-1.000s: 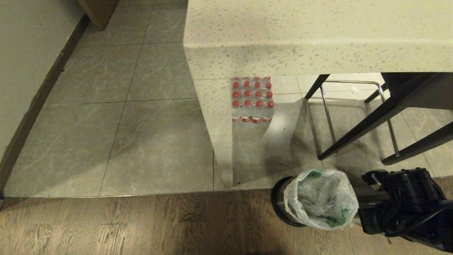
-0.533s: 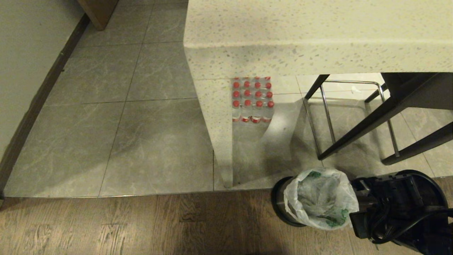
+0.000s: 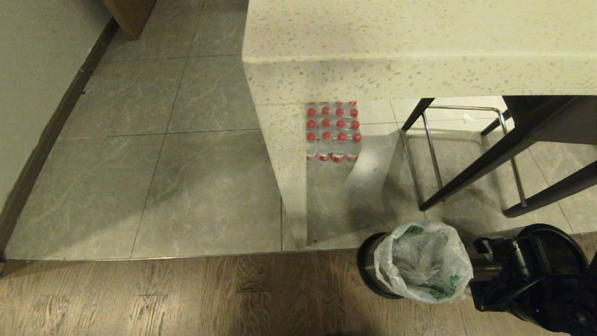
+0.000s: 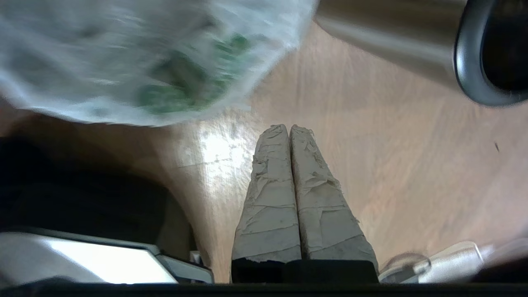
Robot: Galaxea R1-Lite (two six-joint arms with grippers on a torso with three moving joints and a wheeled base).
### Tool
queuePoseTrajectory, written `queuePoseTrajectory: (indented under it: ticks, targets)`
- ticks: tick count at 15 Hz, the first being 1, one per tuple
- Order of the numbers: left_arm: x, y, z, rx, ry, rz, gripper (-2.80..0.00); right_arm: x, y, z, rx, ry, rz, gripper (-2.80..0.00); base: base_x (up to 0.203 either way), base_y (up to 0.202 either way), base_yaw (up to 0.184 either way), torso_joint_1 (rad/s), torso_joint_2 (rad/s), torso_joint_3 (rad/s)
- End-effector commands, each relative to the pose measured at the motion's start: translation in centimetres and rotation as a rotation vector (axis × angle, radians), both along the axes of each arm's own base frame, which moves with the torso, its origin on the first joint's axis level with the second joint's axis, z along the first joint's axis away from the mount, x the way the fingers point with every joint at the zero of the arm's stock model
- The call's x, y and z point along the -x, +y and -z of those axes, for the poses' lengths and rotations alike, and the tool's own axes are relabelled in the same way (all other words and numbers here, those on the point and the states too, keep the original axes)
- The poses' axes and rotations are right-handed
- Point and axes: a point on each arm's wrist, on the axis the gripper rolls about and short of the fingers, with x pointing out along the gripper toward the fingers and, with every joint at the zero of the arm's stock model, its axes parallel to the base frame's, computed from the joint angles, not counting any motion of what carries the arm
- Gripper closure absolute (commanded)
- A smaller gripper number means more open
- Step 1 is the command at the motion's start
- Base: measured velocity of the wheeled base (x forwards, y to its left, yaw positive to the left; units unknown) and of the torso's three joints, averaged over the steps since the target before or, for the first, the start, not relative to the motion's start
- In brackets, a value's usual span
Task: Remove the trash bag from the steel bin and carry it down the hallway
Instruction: Pick up the trash bag
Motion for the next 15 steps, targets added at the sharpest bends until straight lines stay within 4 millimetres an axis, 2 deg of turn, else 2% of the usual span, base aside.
queuePoseTrajectory:
  ticks: [1, 3, 6, 10, 13, 15]
  targets:
    - [0.0, 0.0, 0.0, 0.0, 0.0, 0.0, 0.0, -0.4, -0.6, 1.7, 0.008, 0.044, 0.028, 0.0, 0.0, 0.0, 0.0, 0.0, 0.0, 0.0]
    - [0.0, 0.0, 0.0, 0.0, 0.0, 0.0, 0.0, -1.4, -1.8, 2.4, 0.023, -0.008, 0.059, 0.0, 0.0, 0.0, 0.0, 0.0, 0.0, 0.0]
    - [0.0, 0.0, 0.0, 0.0, 0.0, 0.0, 0.0, -1.5, -2.5, 2.8, 0.078, 0.01, 0.028, 0.0, 0.0, 0.0, 0.0, 0.0, 0.0, 0.0]
    - [0.0, 0.0, 0.0, 0.0, 0.001, 0.0, 0.0, -1.9, -5.5, 3.3, 0.134, 0.054, 0.073, 0.0, 0.0, 0.0, 0.0, 0.0, 0.0, 0.0]
    - [0.0, 0.0, 0.0, 0.0, 0.0, 0.0, 0.0, -1.3, -5.7, 4.6, 0.025, 0.064, 0.16, 0.0, 0.0, 0.0, 0.0, 0.0, 0.0, 0.0]
    - [0.0, 0.0, 0.0, 0.0, 0.0, 0.0, 0.0, -2.6, -5.9, 5.3, 0.053, 0.054, 0.113, 0.0, 0.0, 0.0, 0.0, 0.0, 0.0, 0.0]
